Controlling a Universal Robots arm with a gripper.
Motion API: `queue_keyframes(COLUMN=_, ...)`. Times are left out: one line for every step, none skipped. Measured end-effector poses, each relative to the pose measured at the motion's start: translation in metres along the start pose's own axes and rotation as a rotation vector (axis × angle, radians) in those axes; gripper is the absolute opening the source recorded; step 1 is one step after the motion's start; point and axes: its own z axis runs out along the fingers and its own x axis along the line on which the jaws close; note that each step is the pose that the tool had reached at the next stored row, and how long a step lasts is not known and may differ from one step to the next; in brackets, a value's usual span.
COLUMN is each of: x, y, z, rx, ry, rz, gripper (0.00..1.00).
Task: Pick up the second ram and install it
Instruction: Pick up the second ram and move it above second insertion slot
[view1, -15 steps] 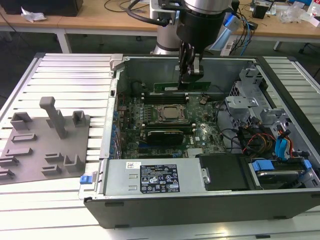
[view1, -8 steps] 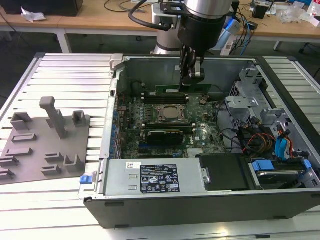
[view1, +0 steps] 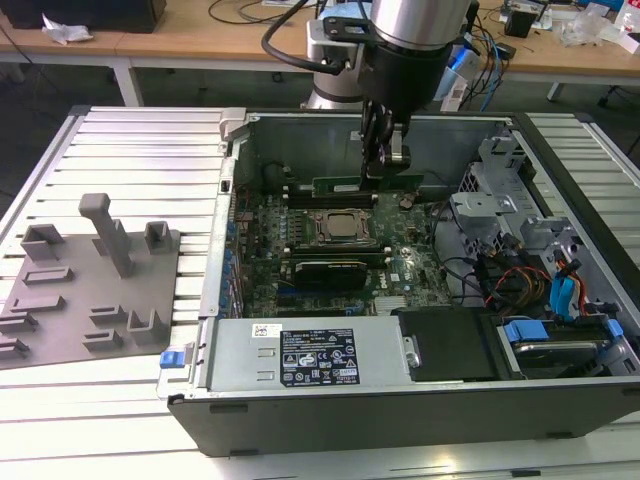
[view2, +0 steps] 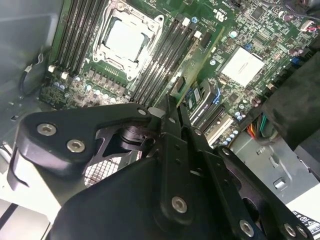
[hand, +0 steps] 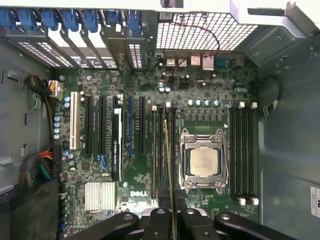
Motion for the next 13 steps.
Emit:
queue_keyframes(x=0.0, y=-0.0002, z=0.0009, rx=0.0001, ry=0.0, rz=0.0, gripper=0.14)
queue_keyframes(x=0.0001, y=-0.0004, z=0.0019, rx=0.0, ry=0.0, rz=0.0, gripper=0.14)
queue_keyframes(x=0.0001, y=-0.0005, z=0.0031, rx=0.0, ry=-0.0001, rz=0.0, gripper=0.14)
queue_keyframes(x=0.0002, y=-0.0006, z=0.0042, rx=0.0001, ry=0.0, rz=0.0, gripper=0.14)
queue_keyframes(x=0.0002, y=-0.0007, z=0.005, rx=0.0001, ry=-0.0001, rz=0.0, gripper=0.14)
queue_keyframes(x=0.0002, y=-0.0007, z=0.0057, rx=0.0, ry=0.0002, rz=0.0, gripper=0.14)
queue_keyframes(x=0.0003, y=-0.0007, z=0.0058, rx=-0.0001, ry=0.0002, rz=0.0, gripper=0.14)
queue_keyframes(x=0.0002, y=-0.0007, z=0.0059, rx=0.0, ry=0.0, rz=0.0, gripper=0.14)
queue_keyframes(x=0.0002, y=-0.0007, z=0.0059, rx=0.0, ry=0.0001, rz=0.0, gripper=0.14)
queue_keyframes(x=0.0003, y=-0.0007, z=0.0059, rx=0.0, ry=0.0, rz=0.0, gripper=0.14)
queue_keyframes(x=0.0003, y=-0.0007, z=0.0059, rx=0.0, ry=0.0001, rz=0.0, gripper=0.14)
queue_keyframes(x=0.0002, y=-0.0007, z=0.0059, rx=0.0, ry=0.0001, rz=0.0, gripper=0.14)
queue_keyframes(x=0.0002, y=-0.0007, z=0.006, rx=0.0, ry=0.0, rz=0.0, gripper=0.14)
